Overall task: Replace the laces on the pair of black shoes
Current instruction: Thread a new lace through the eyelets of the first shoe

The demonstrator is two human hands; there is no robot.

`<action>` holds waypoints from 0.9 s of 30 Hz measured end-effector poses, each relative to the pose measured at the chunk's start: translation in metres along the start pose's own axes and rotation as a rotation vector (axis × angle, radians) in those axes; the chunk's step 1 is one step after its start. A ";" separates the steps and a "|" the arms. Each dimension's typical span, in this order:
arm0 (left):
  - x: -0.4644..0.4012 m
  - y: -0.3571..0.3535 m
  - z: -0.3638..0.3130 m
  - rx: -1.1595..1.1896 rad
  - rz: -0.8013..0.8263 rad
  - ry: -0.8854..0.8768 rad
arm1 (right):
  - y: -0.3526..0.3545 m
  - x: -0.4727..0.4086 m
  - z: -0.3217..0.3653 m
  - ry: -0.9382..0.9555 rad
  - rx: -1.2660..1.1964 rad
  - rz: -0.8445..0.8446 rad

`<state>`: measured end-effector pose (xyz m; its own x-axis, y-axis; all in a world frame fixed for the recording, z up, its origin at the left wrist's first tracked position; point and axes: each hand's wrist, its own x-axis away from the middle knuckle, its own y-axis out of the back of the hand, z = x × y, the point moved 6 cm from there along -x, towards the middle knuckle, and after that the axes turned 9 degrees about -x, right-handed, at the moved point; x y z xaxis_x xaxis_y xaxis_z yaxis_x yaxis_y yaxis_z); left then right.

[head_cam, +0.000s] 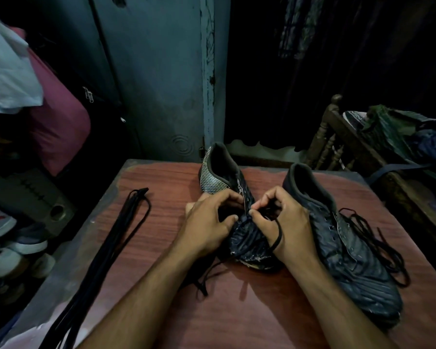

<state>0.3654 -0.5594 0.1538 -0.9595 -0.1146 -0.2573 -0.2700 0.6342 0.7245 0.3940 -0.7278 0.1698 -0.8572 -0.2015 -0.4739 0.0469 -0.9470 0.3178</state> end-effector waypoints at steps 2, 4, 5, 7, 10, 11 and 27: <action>0.001 0.002 -0.003 -0.023 -0.008 0.003 | 0.001 0.000 0.000 -0.009 -0.017 -0.003; 0.001 0.001 -0.004 -0.044 -0.004 0.000 | 0.002 -0.001 0.000 -0.034 -0.031 -0.013; 0.001 -0.001 -0.005 -0.041 0.003 -0.003 | 0.003 -0.001 0.000 -0.048 -0.039 -0.019; 0.001 -0.004 -0.001 0.001 0.011 -0.003 | 0.003 -0.001 -0.002 -0.074 -0.049 -0.027; 0.000 -0.006 0.001 0.023 -0.017 0.047 | 0.002 -0.001 -0.007 -0.120 -0.087 -0.013; 0.000 -0.004 0.000 0.018 -0.043 0.064 | 0.002 -0.001 -0.009 -0.130 -0.098 -0.010; -0.005 0.003 0.004 0.007 -0.077 0.078 | -0.006 -0.002 -0.009 -0.114 -0.036 0.104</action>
<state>0.3699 -0.5536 0.1548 -0.9395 -0.2217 -0.2613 -0.3425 0.6268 0.6999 0.3999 -0.7243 0.1610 -0.8993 -0.2714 -0.3429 0.1553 -0.9312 0.3298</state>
